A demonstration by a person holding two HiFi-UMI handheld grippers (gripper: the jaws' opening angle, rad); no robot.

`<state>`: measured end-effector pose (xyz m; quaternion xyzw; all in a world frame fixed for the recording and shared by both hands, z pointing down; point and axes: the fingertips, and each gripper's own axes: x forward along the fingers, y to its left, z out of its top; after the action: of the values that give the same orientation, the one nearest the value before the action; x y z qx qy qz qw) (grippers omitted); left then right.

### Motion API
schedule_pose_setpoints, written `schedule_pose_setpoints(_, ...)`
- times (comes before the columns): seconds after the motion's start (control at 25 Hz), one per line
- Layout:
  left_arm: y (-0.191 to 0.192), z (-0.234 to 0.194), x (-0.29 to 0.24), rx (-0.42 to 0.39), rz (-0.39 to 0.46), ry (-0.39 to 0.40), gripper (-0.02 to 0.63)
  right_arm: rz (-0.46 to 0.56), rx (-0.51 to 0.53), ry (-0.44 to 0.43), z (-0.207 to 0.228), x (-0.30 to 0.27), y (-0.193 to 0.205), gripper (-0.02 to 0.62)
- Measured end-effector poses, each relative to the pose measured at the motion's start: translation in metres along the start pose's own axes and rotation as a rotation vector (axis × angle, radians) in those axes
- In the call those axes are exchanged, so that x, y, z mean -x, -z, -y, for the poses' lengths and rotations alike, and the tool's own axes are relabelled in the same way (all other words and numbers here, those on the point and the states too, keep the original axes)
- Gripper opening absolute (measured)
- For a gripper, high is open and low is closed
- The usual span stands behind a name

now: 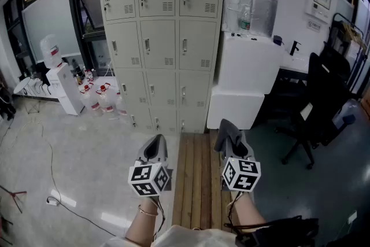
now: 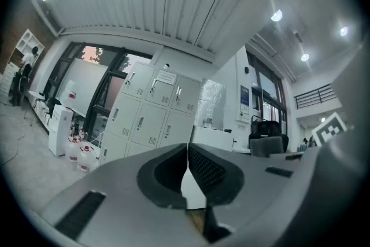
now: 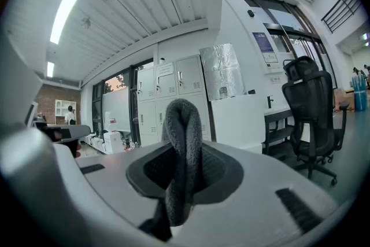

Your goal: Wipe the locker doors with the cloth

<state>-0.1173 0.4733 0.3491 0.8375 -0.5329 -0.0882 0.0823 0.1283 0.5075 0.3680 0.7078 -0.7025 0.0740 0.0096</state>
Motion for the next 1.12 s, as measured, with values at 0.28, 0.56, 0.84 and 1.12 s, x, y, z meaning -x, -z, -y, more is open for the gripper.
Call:
schedule_pose_setpoints(0.28,0.001,-0.013,0.004,-0.001,-0.006,0.000,0.011,-0.006,0.008,-0.001,-0.014,-0.003,0.002,0.060)
schedule_pose_setpoints(0.56,0.002,-0.036,0.008,-0.014,-0.033,0.005,0.011,-0.012,-0.043,-0.012,-0.035,-0.013,0.011,0.066)
schedule_pose_setpoints(0.84,0.004,-0.050,-0.004,-0.015,-0.039,0.016,0.011,-0.030,-0.052,0.019,-0.038,-0.025,0.021,0.066)
schedule_pose_setpoints(1.12,0.016,-0.063,-0.037,-0.014,-0.056,0.012,0.011,-0.037,-0.063,0.045,-0.024,-0.060,0.023,0.066)
